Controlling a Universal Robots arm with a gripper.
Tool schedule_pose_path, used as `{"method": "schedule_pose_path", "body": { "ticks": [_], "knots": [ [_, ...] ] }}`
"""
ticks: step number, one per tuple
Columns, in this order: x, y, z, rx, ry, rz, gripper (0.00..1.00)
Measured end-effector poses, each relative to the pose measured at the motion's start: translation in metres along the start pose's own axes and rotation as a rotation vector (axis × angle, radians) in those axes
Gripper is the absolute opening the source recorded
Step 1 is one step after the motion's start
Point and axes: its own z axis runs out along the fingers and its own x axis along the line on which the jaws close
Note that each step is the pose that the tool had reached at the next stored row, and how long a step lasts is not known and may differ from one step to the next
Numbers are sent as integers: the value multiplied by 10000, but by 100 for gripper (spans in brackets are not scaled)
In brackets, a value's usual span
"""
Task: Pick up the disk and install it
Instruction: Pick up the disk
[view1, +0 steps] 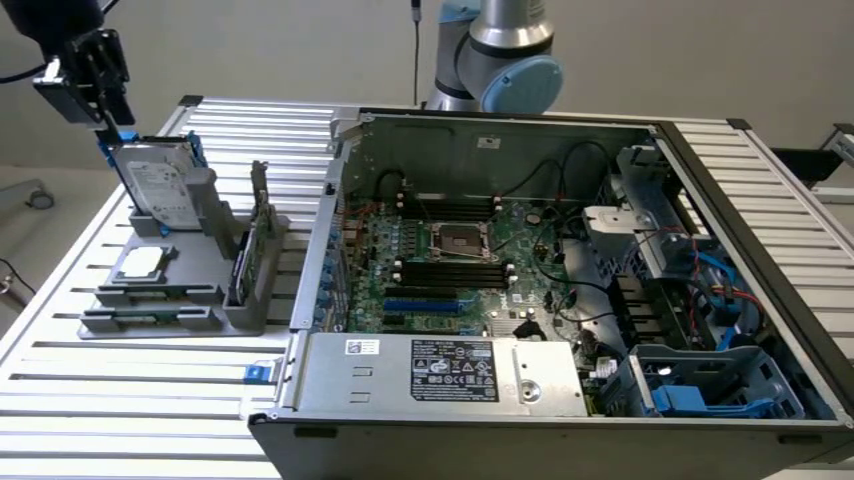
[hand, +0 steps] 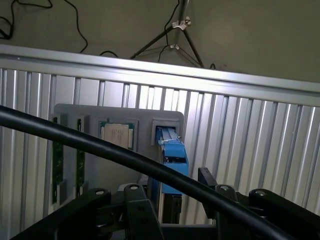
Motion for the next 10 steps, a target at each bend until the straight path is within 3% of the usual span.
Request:
{"method": "schedule_pose_path", "body": {
  "ticks": [10],
  "knots": [
    [8,-1,182,11,21,0,51]
  ]
}}
